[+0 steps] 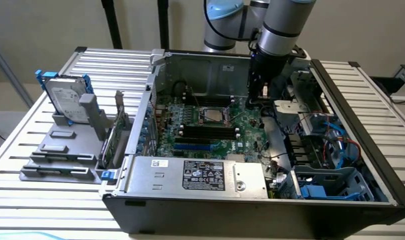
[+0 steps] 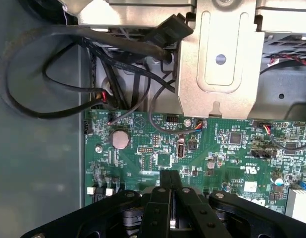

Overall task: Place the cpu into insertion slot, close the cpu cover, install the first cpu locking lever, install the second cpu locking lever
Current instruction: 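Close the cpu cover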

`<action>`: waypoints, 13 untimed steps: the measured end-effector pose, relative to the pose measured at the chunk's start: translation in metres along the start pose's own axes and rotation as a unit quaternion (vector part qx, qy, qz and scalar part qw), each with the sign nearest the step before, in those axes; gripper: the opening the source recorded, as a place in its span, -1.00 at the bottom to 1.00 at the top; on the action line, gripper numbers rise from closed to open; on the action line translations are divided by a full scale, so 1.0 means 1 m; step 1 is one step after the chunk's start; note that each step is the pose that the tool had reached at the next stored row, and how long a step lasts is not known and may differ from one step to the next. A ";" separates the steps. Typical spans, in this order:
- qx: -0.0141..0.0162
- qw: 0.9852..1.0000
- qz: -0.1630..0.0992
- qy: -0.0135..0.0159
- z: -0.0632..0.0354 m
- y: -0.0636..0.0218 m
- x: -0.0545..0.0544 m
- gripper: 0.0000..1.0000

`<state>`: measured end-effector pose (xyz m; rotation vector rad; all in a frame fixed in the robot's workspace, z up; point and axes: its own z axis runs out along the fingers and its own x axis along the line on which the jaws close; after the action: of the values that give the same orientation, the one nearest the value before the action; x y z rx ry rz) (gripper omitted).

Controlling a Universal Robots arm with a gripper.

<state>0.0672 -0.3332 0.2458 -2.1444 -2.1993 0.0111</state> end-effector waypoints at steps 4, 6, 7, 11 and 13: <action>0.008 1.000 0.000 0.000 0.0024 -0.0060 0.000 -0.79; 0.017 1.000 0.000 0.000 0.0027 -0.0105 0.000 -0.79; 0.020 1.000 0.001 0.000 0.0028 -0.0127 0.000 -0.79; 0.031 1.000 0.001 0.001 0.0034 -0.0239 0.000 -0.79; 0.035 0.999 0.001 0.001 0.0037 -0.0298 0.001 -0.79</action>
<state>0.0373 -0.3333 0.2437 -2.1092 -2.1615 0.0857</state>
